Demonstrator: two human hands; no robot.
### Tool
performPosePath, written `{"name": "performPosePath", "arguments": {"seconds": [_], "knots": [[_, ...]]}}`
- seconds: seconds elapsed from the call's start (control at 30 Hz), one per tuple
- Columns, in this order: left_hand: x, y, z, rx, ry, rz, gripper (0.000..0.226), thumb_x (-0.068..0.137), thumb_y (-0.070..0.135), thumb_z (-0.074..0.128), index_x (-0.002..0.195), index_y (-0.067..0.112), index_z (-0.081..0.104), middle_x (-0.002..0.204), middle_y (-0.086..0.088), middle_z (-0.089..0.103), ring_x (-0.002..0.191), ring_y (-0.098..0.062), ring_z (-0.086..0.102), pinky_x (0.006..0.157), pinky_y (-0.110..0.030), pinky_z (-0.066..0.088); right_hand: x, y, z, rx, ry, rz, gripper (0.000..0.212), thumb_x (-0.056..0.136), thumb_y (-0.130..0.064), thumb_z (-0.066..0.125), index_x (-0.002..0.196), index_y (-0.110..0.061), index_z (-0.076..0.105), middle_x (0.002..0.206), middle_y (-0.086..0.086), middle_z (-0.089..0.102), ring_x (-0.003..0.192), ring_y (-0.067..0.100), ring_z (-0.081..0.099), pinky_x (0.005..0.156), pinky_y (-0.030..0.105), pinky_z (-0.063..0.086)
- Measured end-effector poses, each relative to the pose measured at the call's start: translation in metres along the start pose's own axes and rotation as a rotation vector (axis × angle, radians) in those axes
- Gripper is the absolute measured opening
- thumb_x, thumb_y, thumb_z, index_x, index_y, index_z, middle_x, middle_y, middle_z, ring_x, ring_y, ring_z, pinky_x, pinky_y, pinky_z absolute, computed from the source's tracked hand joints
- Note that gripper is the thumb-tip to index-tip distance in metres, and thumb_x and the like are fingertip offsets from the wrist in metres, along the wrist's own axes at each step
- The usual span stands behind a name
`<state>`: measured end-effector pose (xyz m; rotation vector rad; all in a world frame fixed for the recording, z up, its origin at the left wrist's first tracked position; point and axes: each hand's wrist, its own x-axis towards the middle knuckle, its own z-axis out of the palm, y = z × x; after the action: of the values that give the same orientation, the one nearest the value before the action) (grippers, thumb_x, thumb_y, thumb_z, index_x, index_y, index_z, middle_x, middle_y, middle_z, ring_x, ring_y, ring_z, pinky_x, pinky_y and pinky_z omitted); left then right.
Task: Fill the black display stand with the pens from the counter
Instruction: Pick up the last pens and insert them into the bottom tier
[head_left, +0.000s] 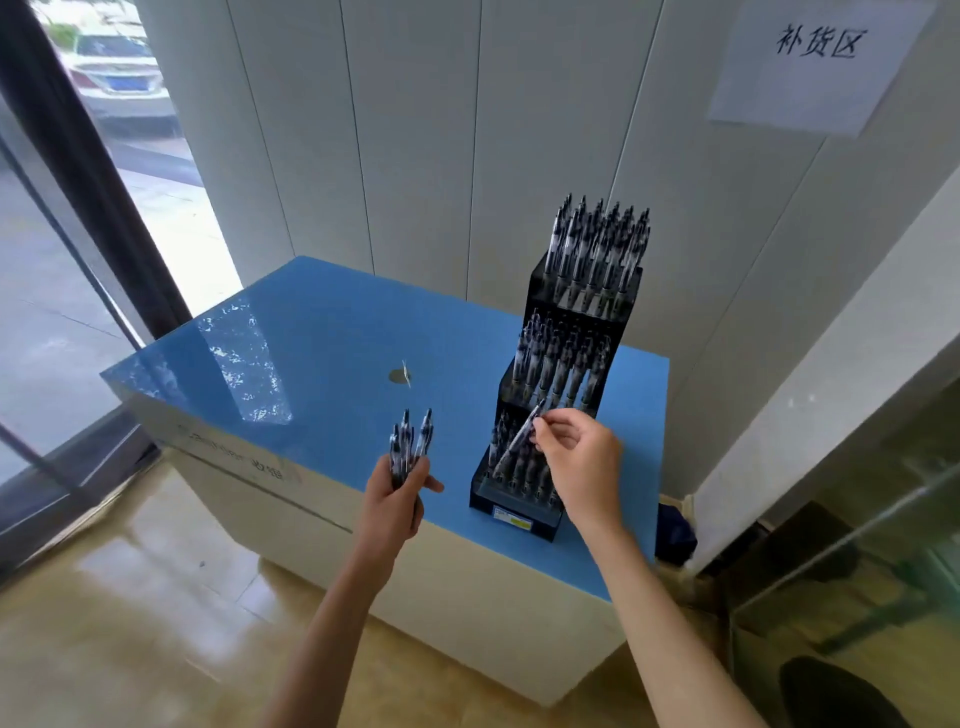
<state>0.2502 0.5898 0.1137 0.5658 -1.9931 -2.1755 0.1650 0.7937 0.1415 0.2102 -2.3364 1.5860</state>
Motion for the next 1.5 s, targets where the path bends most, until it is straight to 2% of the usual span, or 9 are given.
{"name": "performPosePath", "arguments": {"seconds": [0.2, 0.37, 0.53, 0.73, 0.9, 1.07, 1.23, 1.43, 1.5], "knots": [[0.015, -0.002, -0.014, -0.053, 0.03, -0.013, 0.032, 0.104, 0.029, 0.059, 0.093, -0.001, 0.058, 0.059, -0.012, 0.038, 0.049, -0.019, 0.028, 0.045, -0.028, 0.025, -0.004, 0.009, 0.026, -0.211, -0.022, -0.134, 0.005, 0.092, -0.014, 0.071, 0.094, -0.011, 0.075, 0.077, -0.008, 0.072, 0.071, -0.005, 0.065, 0.073, 0.011, 0.055], [0.022, 0.0, -0.017, -0.048, 0.033, 0.024, 0.035, 0.102, 0.031, 0.061, 0.094, -0.003, 0.062, 0.066, -0.015, 0.05, 0.045, -0.017, 0.034, 0.044, -0.029, 0.028, -0.007, 0.014, 0.04, -0.245, -0.047, -0.131, 0.004, 0.092, -0.011, 0.071, 0.091, -0.012, 0.075, 0.073, -0.018, 0.066, 0.07, -0.012, 0.063, 0.071, 0.009, 0.053], [0.027, 0.002, -0.015, -0.045, 0.035, 0.013, 0.031, 0.104, 0.028, 0.058, 0.103, -0.003, 0.063, 0.06, 0.006, 0.06, 0.043, -0.011, 0.035, 0.04, -0.021, 0.03, -0.004, 0.016, 0.048, -0.27, -0.063, -0.131, 0.006, 0.092, -0.014, 0.071, 0.095, -0.011, 0.075, 0.078, -0.006, 0.074, 0.072, -0.002, 0.067, 0.071, 0.017, 0.057], [0.029, 0.002, -0.016, -0.079, 0.018, 0.013, 0.029, 0.105, 0.027, 0.055, 0.106, -0.001, 0.062, 0.074, 0.0, 0.069, 0.046, -0.013, 0.036, 0.041, -0.021, 0.03, -0.003, 0.023, 0.052, -0.311, -0.087, -0.127, 0.006, 0.092, -0.014, 0.071, 0.094, -0.011, 0.076, 0.077, -0.004, 0.075, 0.072, 0.001, 0.068, 0.071, 0.019, 0.058], [0.031, 0.001, -0.012, -0.128, 0.004, -0.006, 0.02, 0.104, 0.022, 0.057, 0.106, 0.003, 0.063, 0.089, -0.011, 0.074, 0.049, -0.014, 0.037, 0.042, -0.023, 0.031, -0.001, 0.025, 0.057, -0.324, -0.089, -0.081, 0.007, 0.092, -0.017, 0.071, 0.093, -0.012, 0.077, 0.078, -0.004, 0.075, 0.071, -0.002, 0.067, 0.07, 0.01, 0.053], [0.031, -0.002, -0.006, -0.146, 0.003, -0.034, 0.026, 0.102, 0.023, 0.06, 0.1, -0.003, 0.064, 0.061, -0.006, 0.049, 0.048, -0.015, 0.032, 0.042, -0.023, 0.026, -0.001, 0.029, 0.062, -0.376, -0.205, 0.003, 0.011, 0.092, -0.015, 0.071, 0.084, -0.011, 0.077, 0.072, -0.002, 0.074, 0.068, 0.008, 0.069, 0.07, 0.03, 0.06], [0.031, -0.004, -0.003, -0.166, -0.006, -0.029, 0.025, 0.101, 0.025, 0.062, 0.102, 0.001, 0.066, 0.076, -0.012, 0.057, 0.049, -0.015, 0.035, 0.044, -0.027, 0.027, -0.006, 0.042, 0.066, -0.4, -0.199, 0.041, 0.017, 0.093, -0.017, 0.069, 0.079, -0.009, 0.075, 0.065, 0.003, 0.072, 0.064, 0.016, 0.069, 0.067, 0.041, 0.059], [0.033, -0.008, 0.001, -0.175, -0.039, -0.027, 0.017, 0.099, 0.026, 0.065, 0.095, 0.011, 0.073, 0.086, -0.016, 0.062, 0.051, -0.017, 0.035, 0.045, -0.029, 0.027, -0.002, 0.032, 0.055, -0.377, -0.228, 0.055, 0.011, 0.091, -0.02, 0.073, 0.091, -0.011, 0.078, 0.076, 0.0, 0.075, 0.069, 0.006, 0.067, 0.071, 0.022, 0.057], [0.034, -0.004, 0.005, -0.16, -0.068, -0.01, 0.015, 0.098, 0.025, 0.067, 0.094, 0.012, 0.074, 0.088, -0.016, 0.069, 0.049, -0.016, 0.036, 0.044, -0.027, 0.028, 0.001, 0.022, 0.05, -0.254, -0.217, 0.085, 0.01, 0.092, -0.019, 0.072, 0.093, -0.012, 0.078, 0.078, -0.002, 0.075, 0.068, 0.005, 0.07, 0.072, 0.024, 0.06]]}}
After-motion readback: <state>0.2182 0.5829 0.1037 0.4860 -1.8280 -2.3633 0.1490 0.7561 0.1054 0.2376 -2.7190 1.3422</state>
